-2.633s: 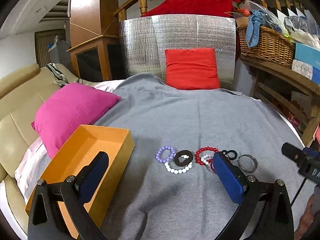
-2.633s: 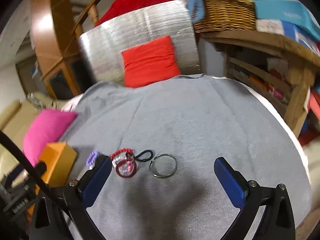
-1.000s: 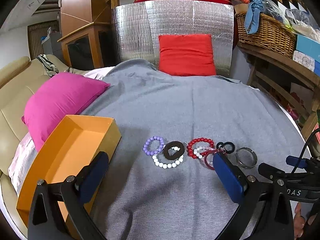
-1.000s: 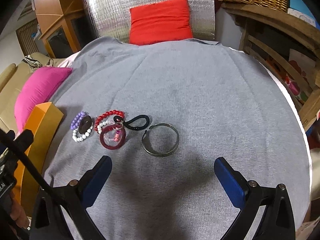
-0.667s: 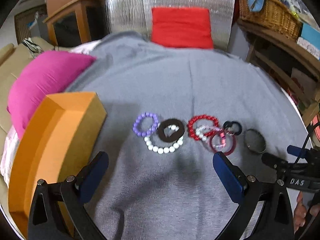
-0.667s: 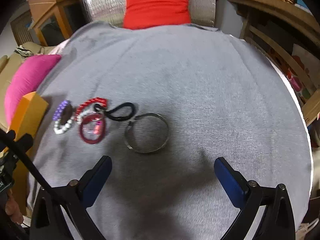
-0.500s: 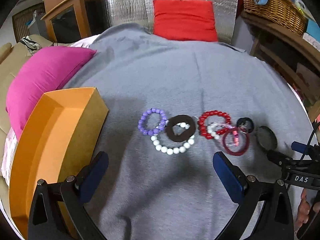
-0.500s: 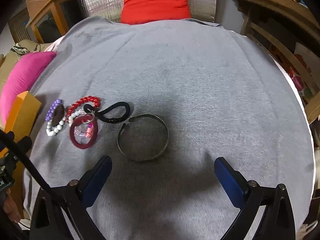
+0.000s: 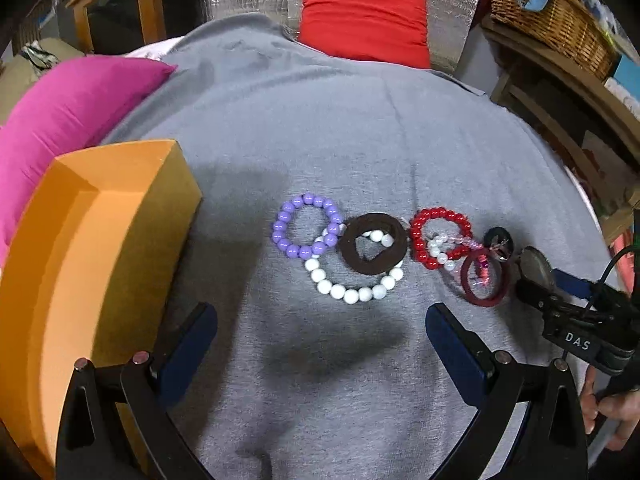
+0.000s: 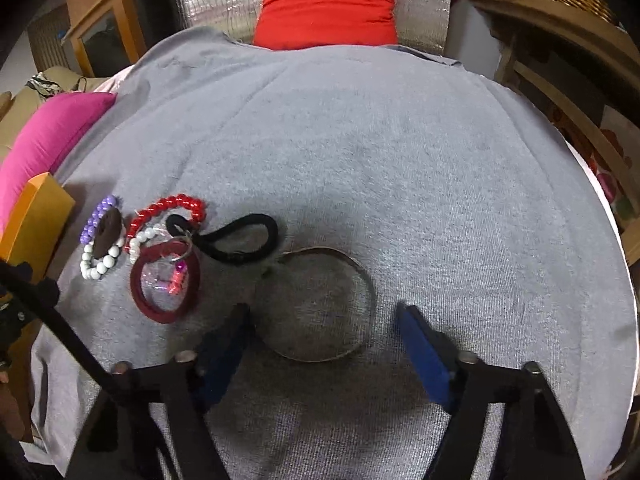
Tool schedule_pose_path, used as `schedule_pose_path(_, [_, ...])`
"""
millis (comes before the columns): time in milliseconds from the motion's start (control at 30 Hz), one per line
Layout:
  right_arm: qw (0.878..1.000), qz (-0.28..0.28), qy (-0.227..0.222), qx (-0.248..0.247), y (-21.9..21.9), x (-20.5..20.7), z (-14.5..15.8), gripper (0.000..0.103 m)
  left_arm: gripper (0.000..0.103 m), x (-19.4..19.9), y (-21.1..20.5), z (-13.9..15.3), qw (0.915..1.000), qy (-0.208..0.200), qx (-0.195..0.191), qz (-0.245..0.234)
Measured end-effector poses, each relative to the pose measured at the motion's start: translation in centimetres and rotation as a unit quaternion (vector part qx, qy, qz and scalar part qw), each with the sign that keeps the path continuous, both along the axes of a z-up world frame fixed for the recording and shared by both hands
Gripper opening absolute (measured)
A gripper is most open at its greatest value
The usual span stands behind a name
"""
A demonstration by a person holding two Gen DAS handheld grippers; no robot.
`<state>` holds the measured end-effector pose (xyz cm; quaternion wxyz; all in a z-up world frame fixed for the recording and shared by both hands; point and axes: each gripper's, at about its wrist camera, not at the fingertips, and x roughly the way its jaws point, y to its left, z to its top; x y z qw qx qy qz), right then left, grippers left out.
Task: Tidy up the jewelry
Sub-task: 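Grasp the metal bangle with the right tool while the left tool grasps the brown fabric ring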
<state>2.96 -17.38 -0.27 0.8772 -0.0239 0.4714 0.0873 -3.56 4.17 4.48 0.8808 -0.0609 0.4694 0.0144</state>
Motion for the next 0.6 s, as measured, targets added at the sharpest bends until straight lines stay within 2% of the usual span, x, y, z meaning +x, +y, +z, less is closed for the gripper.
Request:
schedule_pose_path(33, [1.000, 0.002, -0.002, 0.001, 0.1, 0.0, 0.1, 0.065, 0.103, 0.1, 0.0, 0.0, 1.0000, -0.004, -0.005, -0.005])
schedule_pose_path(100, [1.000, 0.002, -0.003, 0.003, 0.1, 0.1, 0.1, 0.065, 0.102, 0.5, -0.1, -0.1, 0.9998, -0.013, -0.008, -0.015])
schedule_pose_path(167, [1.000, 0.002, -0.004, 0.008, 0.1, 0.2, 0.1, 0.065, 0.096, 1.0, -0.2, -0.2, 0.9993, -0.023, -0.013, -0.025])
schedule_pose_path(300, [1.000, 0.004, -0.003, 0.016, -0.7, -0.1, 0.4, 0.065, 0.090, 2.5, -0.5, -0.7, 0.9986, -0.032, -0.025, -0.035])
schedule_pose_path(433, [1.000, -0.004, 0.005, 0.029, -1.1, -0.7, 0.5, 0.065, 0.068, 4.1, -0.7, -1.3, 0.9970, -0.035, -0.046, -0.051])
schedule_pose_path(533, [0.999, -0.013, 0.009, 0.041, -1.5, -0.5, 0.7, 0.065, 0.063, 4.7, -1.0, -1.3, 0.9971, -0.040, -0.034, -0.055])
schedule_pose_path(600, [0.999, -0.015, 0.011, 0.046, -1.5, -0.3, 0.8, 0.065, 0.052, 4.8, -1.5, -1.2, 0.9961, -0.043, -0.040, -0.066])
